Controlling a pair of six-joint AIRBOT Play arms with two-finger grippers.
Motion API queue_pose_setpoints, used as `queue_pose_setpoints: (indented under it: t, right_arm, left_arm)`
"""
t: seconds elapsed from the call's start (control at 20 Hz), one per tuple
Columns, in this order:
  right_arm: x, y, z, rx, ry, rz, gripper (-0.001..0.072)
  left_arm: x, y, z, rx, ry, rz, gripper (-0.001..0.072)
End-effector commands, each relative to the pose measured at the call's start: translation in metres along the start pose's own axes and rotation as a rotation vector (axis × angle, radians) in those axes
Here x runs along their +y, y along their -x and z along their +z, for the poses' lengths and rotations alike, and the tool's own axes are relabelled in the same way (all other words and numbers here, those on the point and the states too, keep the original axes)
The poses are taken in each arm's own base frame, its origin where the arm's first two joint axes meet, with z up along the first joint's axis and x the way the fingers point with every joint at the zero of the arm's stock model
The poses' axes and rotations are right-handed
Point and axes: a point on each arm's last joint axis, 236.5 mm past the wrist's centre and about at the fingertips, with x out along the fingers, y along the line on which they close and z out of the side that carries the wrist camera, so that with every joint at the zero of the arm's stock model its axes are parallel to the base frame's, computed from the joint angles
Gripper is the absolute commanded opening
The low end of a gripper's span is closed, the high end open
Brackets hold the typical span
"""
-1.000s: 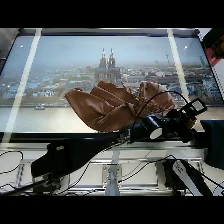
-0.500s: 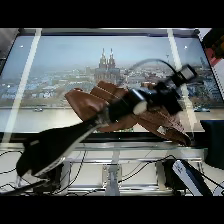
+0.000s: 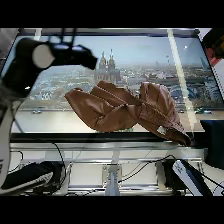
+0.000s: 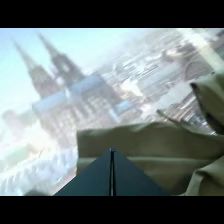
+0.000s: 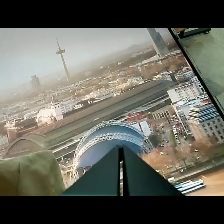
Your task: Fold the clothes and pants, and hang the long-sleeved shirts on hangers.
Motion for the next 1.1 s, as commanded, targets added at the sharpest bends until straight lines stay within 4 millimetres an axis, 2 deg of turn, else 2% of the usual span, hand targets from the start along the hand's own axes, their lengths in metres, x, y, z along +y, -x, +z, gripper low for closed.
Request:
queue_pose_setpoints:
  t: [0.0, 0.1, 0.2, 0.25, 0.3, 0.35, 0.4, 0.45, 0.5, 0.55, 0.7, 0.75, 0.8, 0.9, 1.05]
  right_arm:
    - [0.002, 0.000, 0.000, 0.000, -0.006, 0.008, 0.0024]
    - [0.007, 0.000, 0.001, -0.006, -0.017, 0.028, 0.0023]
    - [0.009, 0.000, 0.002, -0.008, -0.022, 0.037, 0.0024]
    - [0.009, 0.000, 0.002, -0.008, -0.023, 0.037, 0.0023]
    - [0.009, 0.000, 0.002, -0.008, -0.023, 0.037, 0.0023]
    - [0.009, 0.000, 0.002, -0.008, -0.023, 0.038, 0.0023]
    - [0.009, 0.000, 0.002, -0.008, -0.023, 0.038, 0.0023]
    - [0.009, 0.000, 0.002, -0.009, -0.024, 0.039, 0.0023]
    - [0.009, 0.000, 0.002, -0.008, -0.024, 0.040, 0.0023]
    - [0.009, 0.000, 0.002, -0.009, -0.024, 0.040, 0.0023]
    - [0.009, 0.000, 0.002, -0.008, -0.024, 0.040, 0.0023]
    - [0.009, 0.000, 0.002, -0.008, -0.024, 0.040, 0.0023]
    - [0.009, 0.000, 0.002, -0.008, -0.024, 0.040, 0.0023]
    - [0.009, 0.000, 0.002, -0.008, -0.024, 0.040, 0.0023]
    - [0.009, 0.000, 0.002, -0.008, -0.024, 0.040, 0.0024]
  left_arm:
    - [0.078, 0.028, -0.093, 0.066, 0.325, 0.168, 0.0031]
    - [0.108, 0.025, -0.163, 0.113, 0.545, 0.256, 0.0031]
    - [0.124, 0.020, -0.230, 0.188, 0.759, 0.329, 0.0036]
    - [0.127, 0.017, -0.255, 0.235, 0.788, 0.347, 0.0116]
    - [0.128, 0.013, -0.275, 0.275, 0.810, 0.359, 0.0390]
    - [0.127, 0.009, -0.287, 0.301, 0.819, 0.362, 0.0547]
    - [0.127, 0.004, -0.296, 0.327, 0.825, 0.363, 0.0536]
    - [0.127, -0.001, -0.301, 0.344, 0.830, 0.363, 0.0492]
    - [0.129, -0.007, -0.306, 0.358, 0.843, 0.367, 0.0333]
    - [0.130, -0.014, -0.311, 0.369, 0.868, 0.366, 0.0278]
    - [0.131, -0.036, -0.322, 0.372, 0.988, 0.325, 0.0314]
    - [0.132, -0.044, -0.322, 0.363, 1.000, 0.298, 0.0402]
    - [0.131, -0.051, -0.322, 0.354, 1.002, 0.267, 0.0453]
    - [0.130, -0.063, -0.319, 0.331, 1.018, 0.209, 0.0486]
    - [0.135, -0.078, -0.314, 0.278, 1.009, 0.159, 0.0486]
